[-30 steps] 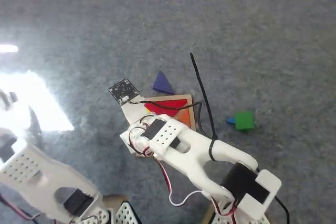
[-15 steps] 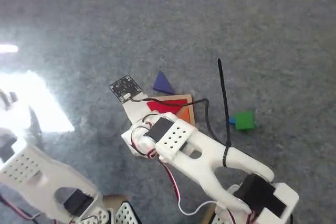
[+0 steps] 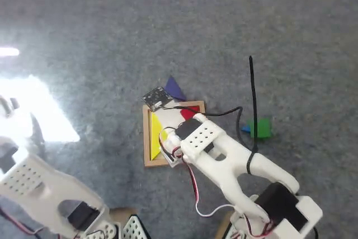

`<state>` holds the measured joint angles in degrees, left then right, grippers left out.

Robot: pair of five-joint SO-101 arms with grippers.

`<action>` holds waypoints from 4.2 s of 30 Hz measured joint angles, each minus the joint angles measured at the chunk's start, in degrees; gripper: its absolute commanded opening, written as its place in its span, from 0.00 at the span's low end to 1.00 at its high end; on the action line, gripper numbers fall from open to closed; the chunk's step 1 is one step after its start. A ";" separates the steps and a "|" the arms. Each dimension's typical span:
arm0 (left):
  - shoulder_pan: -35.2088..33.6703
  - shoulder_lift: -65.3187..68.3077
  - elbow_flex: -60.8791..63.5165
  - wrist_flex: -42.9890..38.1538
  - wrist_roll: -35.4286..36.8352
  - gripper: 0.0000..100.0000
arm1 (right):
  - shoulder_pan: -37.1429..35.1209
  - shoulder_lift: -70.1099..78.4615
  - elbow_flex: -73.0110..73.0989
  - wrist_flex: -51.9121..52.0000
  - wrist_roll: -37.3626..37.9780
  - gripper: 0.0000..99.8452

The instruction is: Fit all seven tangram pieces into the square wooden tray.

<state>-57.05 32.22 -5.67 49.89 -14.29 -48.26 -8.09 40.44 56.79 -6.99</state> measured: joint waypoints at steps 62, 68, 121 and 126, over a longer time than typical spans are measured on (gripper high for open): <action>0.00 0.00 0.00 0.00 0.00 0.32 | 43.78 -1.67 3.69 -4.48 14.77 0.31; 0.00 0.00 0.00 0.00 0.00 0.32 | 43.78 -1.49 3.69 -4.66 14.77 0.31; 0.00 0.00 0.00 0.00 0.00 0.32 | 7.82 4.13 -12.13 0.53 36.92 0.12; 0.00 0.00 0.00 0.00 0.00 0.32 | 5.63 13.45 -16.26 -1.32 43.69 0.12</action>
<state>-57.05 32.22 -5.67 49.89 -14.29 -42.64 5.36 24.18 55.47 36.70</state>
